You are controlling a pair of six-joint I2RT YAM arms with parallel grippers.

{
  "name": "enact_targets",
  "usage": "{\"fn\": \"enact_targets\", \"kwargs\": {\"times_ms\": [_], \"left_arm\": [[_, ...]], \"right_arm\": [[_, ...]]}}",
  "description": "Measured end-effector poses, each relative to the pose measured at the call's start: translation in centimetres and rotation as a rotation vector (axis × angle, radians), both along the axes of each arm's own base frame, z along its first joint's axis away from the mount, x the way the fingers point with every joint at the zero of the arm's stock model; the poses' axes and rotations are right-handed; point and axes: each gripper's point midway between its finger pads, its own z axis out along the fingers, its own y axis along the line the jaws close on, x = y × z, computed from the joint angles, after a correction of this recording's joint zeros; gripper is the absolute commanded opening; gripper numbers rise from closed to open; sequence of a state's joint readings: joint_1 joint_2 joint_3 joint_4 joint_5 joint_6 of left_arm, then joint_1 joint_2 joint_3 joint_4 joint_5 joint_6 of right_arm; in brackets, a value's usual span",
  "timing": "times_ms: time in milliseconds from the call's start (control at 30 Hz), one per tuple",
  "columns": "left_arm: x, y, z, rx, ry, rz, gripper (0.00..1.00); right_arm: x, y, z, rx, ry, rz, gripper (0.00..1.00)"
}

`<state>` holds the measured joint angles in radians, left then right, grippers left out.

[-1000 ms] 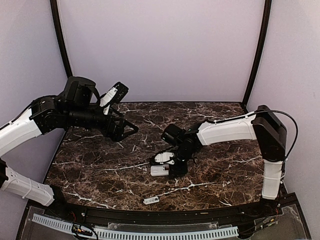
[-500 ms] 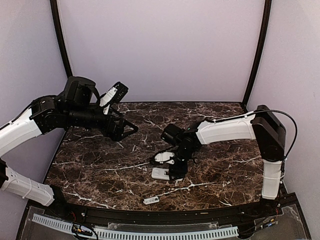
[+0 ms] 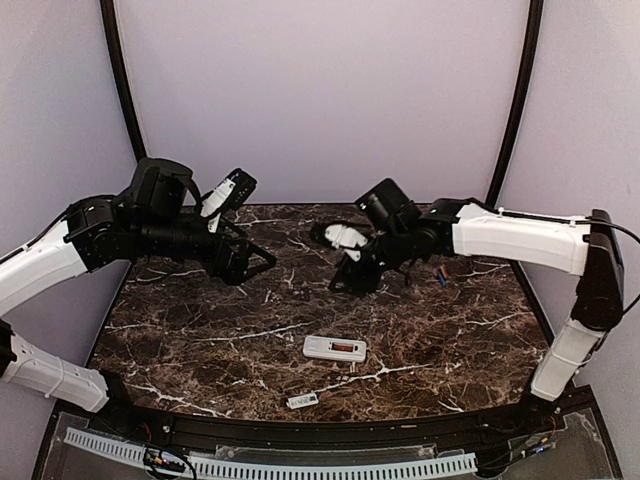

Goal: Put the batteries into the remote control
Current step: Pick up the battery at the center of the board.

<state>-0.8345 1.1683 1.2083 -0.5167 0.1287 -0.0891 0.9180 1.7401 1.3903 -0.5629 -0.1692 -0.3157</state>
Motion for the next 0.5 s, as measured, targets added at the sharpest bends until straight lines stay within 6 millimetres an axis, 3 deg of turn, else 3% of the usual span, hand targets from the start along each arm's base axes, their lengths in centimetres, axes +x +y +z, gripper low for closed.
{"fn": "enact_targets", "kwargs": {"times_ms": [100, 167, 267, 333, 433, 500], "left_arm": [[0.3, 0.1, 0.1, -0.010, -0.002, 0.000, 0.99], [0.6, 0.1, 0.3, -0.021, -0.007, -0.003, 0.99], [1.1, 0.0, 0.1, -0.023, -0.009, -0.008, 0.99], [1.5, -0.2, -0.2, -0.019, -0.003, -0.011, 0.99], [2.2, -0.2, -0.9, -0.011, 0.013, -0.009, 0.99], [2.6, -0.1, -1.3, -0.006, 0.025, -0.005, 0.99]], "right_arm": [[6.7, -4.5, 5.6, 0.148, -0.048, -0.352, 0.46], [11.5, -9.8, 6.5, 0.193, -0.029, -0.618, 0.42], [15.8, -17.2, 3.4, 0.163, 0.030, -0.923, 0.42], [16.3, -20.9, -0.3, 0.084, 0.084, -1.060, 0.43], [15.2, -23.2, -5.1, -0.035, 0.166, -1.147, 0.43], [14.6, -24.0, -7.1, -0.079, 0.203, -1.171, 0.40]]}}
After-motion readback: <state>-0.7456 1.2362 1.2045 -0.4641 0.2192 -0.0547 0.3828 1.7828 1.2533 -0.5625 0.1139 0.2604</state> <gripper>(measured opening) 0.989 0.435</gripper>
